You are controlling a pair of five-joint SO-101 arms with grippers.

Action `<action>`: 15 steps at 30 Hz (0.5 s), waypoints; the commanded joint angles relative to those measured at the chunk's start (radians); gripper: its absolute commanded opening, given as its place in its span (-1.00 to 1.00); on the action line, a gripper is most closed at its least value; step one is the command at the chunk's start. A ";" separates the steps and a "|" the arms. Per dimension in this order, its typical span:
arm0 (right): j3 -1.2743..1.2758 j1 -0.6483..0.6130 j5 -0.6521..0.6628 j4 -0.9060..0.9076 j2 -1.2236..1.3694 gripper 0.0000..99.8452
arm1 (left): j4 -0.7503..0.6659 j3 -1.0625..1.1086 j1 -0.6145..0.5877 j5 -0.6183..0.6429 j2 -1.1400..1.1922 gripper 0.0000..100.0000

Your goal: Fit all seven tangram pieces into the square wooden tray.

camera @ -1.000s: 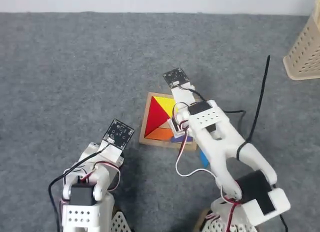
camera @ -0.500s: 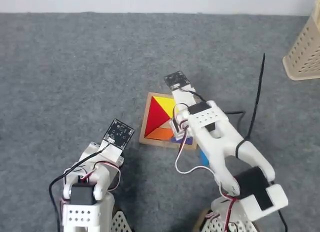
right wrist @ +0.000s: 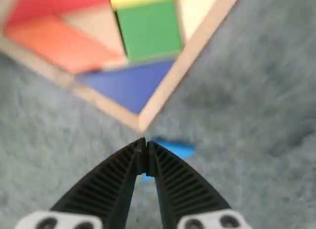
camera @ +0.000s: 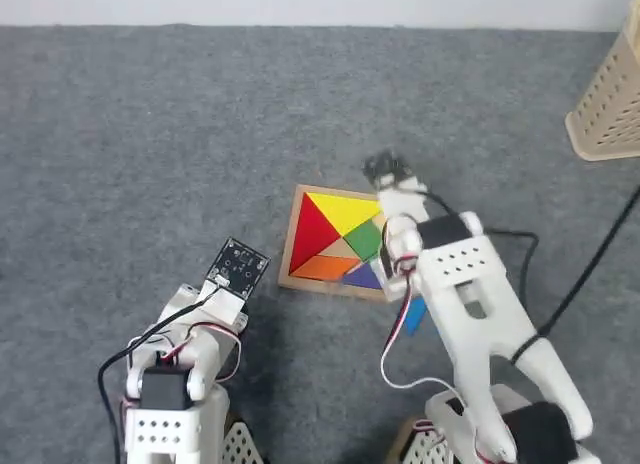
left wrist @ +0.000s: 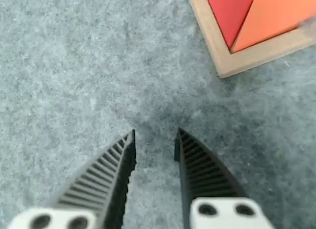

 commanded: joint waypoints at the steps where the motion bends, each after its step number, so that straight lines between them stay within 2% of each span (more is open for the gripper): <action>1: 0.057 0.015 0.071 -0.050 -0.050 -0.99 | 0.000 -0.013 -0.006 0.008 -0.021 -0.76; 6: 0.132 0.021 0.077 -0.130 -0.050 -0.97 | 0.000 -0.013 -0.006 0.008 -0.021 -0.76; 11: 0.153 0.019 -0.025 -0.143 -0.048 -0.71 | 0.000 -0.013 -0.006 0.008 -0.021 -0.76; 15: 0.152 0.024 -0.092 -0.153 -0.048 -0.69 | 0.000 -0.013 -0.006 0.008 -0.021 -0.76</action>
